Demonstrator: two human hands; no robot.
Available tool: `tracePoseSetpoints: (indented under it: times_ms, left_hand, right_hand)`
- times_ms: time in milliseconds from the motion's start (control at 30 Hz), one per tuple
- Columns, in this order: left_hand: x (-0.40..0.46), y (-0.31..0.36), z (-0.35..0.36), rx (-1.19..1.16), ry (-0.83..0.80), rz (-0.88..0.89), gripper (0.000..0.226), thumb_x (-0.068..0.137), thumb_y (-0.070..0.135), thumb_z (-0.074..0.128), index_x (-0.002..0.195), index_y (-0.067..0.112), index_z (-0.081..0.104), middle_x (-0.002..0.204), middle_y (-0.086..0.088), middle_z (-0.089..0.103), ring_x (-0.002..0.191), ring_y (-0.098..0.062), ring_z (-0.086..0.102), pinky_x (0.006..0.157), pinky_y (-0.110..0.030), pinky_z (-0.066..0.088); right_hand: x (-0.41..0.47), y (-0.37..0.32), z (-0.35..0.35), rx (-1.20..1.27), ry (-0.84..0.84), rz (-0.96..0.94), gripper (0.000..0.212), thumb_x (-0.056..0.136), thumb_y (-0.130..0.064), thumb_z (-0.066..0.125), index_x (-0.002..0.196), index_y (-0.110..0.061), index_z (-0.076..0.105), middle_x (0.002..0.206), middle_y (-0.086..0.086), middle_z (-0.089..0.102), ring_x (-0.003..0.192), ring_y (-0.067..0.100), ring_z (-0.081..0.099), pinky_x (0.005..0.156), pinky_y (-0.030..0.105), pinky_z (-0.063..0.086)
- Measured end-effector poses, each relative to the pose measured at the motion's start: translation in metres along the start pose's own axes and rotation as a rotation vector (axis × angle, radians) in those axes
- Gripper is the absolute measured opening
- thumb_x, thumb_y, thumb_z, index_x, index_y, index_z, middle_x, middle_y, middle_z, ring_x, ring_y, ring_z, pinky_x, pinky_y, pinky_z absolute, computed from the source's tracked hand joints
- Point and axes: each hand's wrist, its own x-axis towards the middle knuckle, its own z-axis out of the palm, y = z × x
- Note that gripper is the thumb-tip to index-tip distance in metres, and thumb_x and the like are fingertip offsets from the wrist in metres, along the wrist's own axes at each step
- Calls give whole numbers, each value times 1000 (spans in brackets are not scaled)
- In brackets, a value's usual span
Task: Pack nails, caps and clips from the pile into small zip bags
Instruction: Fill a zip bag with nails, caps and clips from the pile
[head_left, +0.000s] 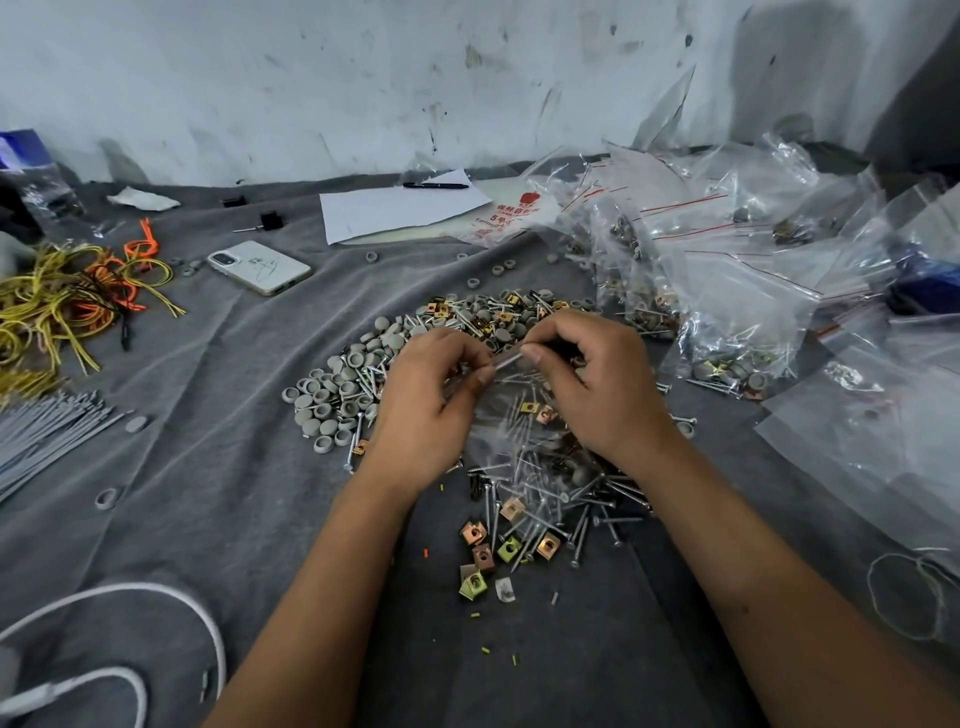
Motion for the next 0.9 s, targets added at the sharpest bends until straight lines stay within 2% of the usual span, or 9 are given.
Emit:
tracePoseSetpoints:
  times_ms: [133,200,267,433,533,600,700,767,900]
  left_hand:
    - [0,-3,-1,-43,12,-48,20,94,3,68,87,22,63,98,4,66,95,-21,60,84,-48,51]
    - [0,-5,-2,-65,22,-66,14,94,4,69,88,17,65,100,2,68,97,-21,62,86,-49,51]
    - [0,-7,-2,-81,41,-94,10,95,8,69,89,15,67,102,2,69,96,-20,63,84,-48,53]
    - [-1,-6,-2,-165,93,-189,9,95,16,73,87,16,70,96,7,71,85,-9,65,75,-32,53]
    - [-2,-5,-1,-232,65,-196,8,92,13,76,85,14,71,94,3,72,86,-19,64,77,-40,54]
    - [-2,-5,0,-294,77,-195,7,88,13,79,84,11,73,93,0,73,85,-26,64,75,-46,55]
    - [-3,-5,1,-435,128,-252,10,83,19,84,83,12,78,90,0,78,71,-12,64,63,-32,50]
    - [-3,-7,1,-480,141,-305,9,84,19,85,84,12,79,94,2,80,74,-7,69,68,-27,52]
    - [-1,-12,1,-558,158,-297,6,87,14,82,85,20,82,99,0,81,94,-17,75,88,-37,56]
  right_hand:
    - [-1,4,-4,49,42,70,3,94,-5,71,92,-7,73,81,-8,66,76,1,63,67,16,48]
    - [-1,7,-6,64,58,108,3,95,-7,70,94,-8,73,82,-9,68,77,0,64,67,16,50]
    - [-1,10,-9,72,78,142,4,96,-9,70,95,-7,74,84,-4,70,78,6,65,69,25,54]
    - [0,14,-12,177,36,255,9,99,-17,67,97,-10,72,83,-2,70,77,14,65,70,37,56]
    - [0,16,-13,322,-66,302,8,96,-23,71,95,-15,73,77,-7,70,66,11,63,59,28,55]
    - [-1,18,-13,363,-81,306,4,93,-20,74,93,-16,75,76,-6,73,60,17,66,55,26,56]
    - [-1,20,-14,446,-52,305,3,92,-14,74,92,-17,75,80,-3,76,65,22,71,55,29,60]
    - [-1,22,-15,458,-28,307,4,92,-14,74,93,-18,76,81,-2,77,71,16,73,55,26,59]
    - [-1,23,-12,458,-10,317,3,92,-17,75,93,-18,76,82,0,77,72,15,74,59,25,59]
